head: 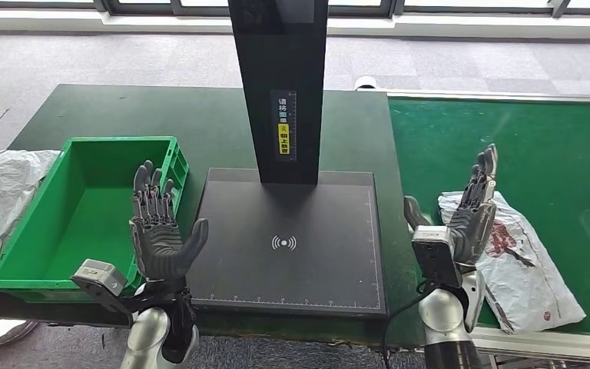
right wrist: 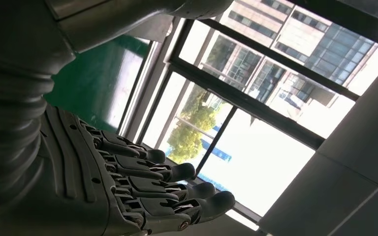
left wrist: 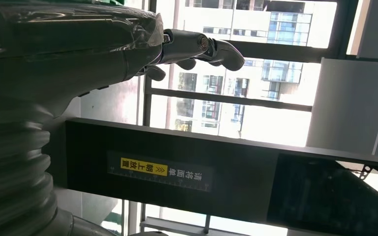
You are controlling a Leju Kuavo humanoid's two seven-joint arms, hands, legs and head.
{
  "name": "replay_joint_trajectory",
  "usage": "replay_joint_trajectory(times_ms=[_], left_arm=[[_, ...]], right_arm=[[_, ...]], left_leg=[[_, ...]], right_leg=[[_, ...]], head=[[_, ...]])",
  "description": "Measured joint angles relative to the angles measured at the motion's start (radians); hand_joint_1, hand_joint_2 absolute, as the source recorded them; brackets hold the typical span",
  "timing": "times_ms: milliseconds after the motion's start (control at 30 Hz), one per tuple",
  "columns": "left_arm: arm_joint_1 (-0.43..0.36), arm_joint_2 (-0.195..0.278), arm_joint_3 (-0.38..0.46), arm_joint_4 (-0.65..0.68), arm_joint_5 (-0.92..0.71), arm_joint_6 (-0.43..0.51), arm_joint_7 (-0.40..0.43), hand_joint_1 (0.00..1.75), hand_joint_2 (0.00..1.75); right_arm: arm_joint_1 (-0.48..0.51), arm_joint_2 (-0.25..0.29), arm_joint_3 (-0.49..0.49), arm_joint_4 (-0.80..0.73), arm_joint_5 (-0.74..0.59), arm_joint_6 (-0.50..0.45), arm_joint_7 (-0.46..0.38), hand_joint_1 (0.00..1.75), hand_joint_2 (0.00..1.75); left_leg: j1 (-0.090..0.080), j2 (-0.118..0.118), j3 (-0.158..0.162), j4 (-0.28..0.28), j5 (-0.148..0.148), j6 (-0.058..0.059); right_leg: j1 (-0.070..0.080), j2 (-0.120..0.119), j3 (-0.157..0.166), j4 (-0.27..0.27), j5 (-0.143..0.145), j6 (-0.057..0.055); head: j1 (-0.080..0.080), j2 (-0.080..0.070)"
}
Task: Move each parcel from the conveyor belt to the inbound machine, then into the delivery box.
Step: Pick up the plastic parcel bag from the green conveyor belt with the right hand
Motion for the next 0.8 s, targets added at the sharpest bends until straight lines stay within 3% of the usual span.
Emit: replay_joint_trajectory(times_ms=[133,300,800], left_arm=[[0.0,0.0,0.0,0.0,-0.003,-0.006,0.001,0.0,1.75],[0.0,0.0,0.0,0.002,-0.01,-0.01,0.004,0.0,1.75],[-0.002,0.0,0.0,0.011,-0.013,-0.01,0.01,0.0,1.75]], right_arm=[[0.005,0.007,-0.002,-0.004,-0.145,0.15,-0.066,0.0,1.75],[0.025,0.024,0.014,-0.02,-0.228,0.265,-0.129,0.0,1.75],[0.051,0.064,0.077,-0.04,-0.303,0.309,-0.142,0.0,1.75]], left_leg=[[0.0,0.0,0.0,0.0,0.0,0.0],[0.0,0.0,0.0,0.0,0.0,0.0],[0.0,0.0,0.0,0.0,0.0,0.0]], right_leg=[[0.0,0.0,0.0,0.0,0.0,0.0],[0.0,0.0,0.0,0.0,0.0,0.0],[0.0,0.0,0.0,0.0,0.0,0.0]], head=[[0.0,0.0],[0.0,0.0],[0.0,0.0]])
